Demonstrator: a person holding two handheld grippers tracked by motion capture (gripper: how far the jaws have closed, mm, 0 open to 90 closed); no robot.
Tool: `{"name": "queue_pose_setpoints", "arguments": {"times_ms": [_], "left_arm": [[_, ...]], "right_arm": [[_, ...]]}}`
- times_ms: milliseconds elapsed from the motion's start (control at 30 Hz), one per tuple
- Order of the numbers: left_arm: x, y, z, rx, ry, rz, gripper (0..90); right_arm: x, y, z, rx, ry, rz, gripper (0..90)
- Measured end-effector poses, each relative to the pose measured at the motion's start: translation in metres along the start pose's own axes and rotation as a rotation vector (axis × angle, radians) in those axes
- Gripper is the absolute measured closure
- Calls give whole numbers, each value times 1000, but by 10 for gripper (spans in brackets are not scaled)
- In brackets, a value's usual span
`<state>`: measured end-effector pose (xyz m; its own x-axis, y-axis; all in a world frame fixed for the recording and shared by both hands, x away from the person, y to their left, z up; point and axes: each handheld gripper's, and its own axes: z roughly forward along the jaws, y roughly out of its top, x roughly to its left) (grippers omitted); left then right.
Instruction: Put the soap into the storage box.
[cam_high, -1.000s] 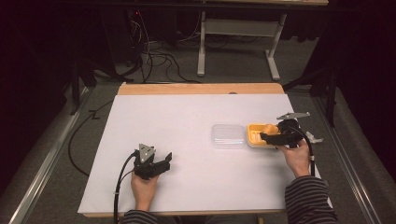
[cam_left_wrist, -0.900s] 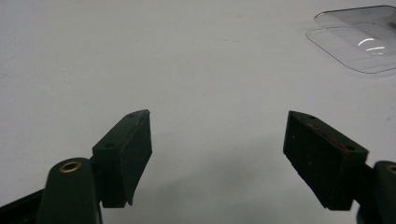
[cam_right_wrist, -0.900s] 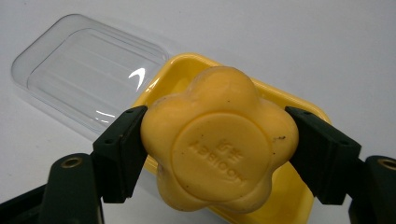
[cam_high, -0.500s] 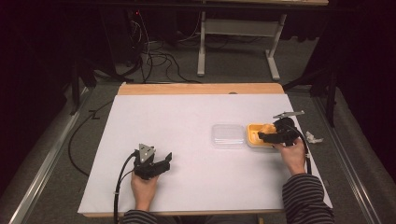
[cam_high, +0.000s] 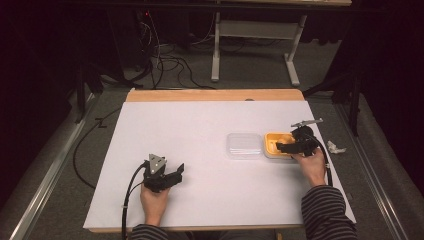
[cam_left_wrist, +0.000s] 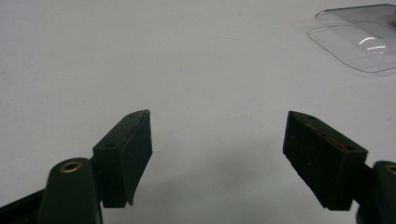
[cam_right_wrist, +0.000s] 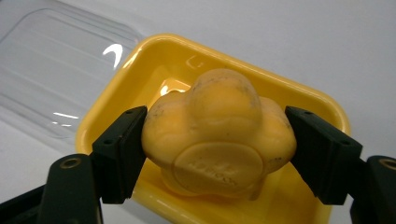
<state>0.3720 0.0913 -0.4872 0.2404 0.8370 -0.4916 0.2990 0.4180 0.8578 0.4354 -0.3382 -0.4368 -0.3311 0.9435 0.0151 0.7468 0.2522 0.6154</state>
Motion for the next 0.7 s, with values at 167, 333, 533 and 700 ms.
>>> {"name": "queue_pose_setpoints", "arguments": {"times_ms": [167, 333, 533, 700], "left_arm": [[0, 0, 0, -1, 3, 1, 245], [0, 0, 0, -5, 2, 1, 245], [0, 0, -1, -3, 1, 6, 244], [0, 0, 0, -5, 2, 5, 244]], "right_arm": [[1, 1, 0, -17, -20, 9, 249], [5, 1, 2, -40, -44, 5, 247], [8, 0, 1, -53, -44, 4, 238], [9, 0, -9, -119, -43, 21, 234]]}}
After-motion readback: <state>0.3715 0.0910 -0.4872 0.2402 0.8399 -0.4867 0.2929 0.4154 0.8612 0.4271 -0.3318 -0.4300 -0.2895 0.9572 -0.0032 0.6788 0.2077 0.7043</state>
